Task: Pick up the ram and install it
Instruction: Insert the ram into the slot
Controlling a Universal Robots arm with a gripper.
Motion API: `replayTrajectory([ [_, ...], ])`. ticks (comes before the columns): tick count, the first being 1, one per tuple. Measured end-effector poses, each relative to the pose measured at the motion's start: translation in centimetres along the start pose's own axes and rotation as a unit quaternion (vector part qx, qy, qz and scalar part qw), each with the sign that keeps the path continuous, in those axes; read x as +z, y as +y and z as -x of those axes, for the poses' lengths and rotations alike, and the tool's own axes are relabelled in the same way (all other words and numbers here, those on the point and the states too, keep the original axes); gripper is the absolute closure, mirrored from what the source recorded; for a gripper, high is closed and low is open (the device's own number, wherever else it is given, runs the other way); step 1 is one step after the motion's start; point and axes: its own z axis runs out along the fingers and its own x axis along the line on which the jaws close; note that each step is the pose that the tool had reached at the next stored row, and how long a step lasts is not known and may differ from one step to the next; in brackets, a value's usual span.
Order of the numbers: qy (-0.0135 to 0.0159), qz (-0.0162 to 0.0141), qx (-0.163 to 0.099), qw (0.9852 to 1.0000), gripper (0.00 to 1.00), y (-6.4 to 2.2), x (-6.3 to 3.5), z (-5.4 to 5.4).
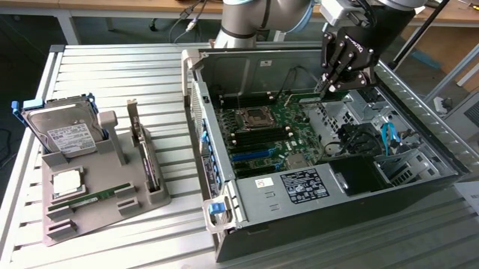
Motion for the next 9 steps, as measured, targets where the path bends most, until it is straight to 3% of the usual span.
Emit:
replayTrajectory([
  [5,0.0000,0.0000,-0.001,1.0000,0.87,0.02,0.11,0.1],
  [9,0.0001,0.0002,-0.002,1.0000,0.87,0.69,1.29,0.9],
])
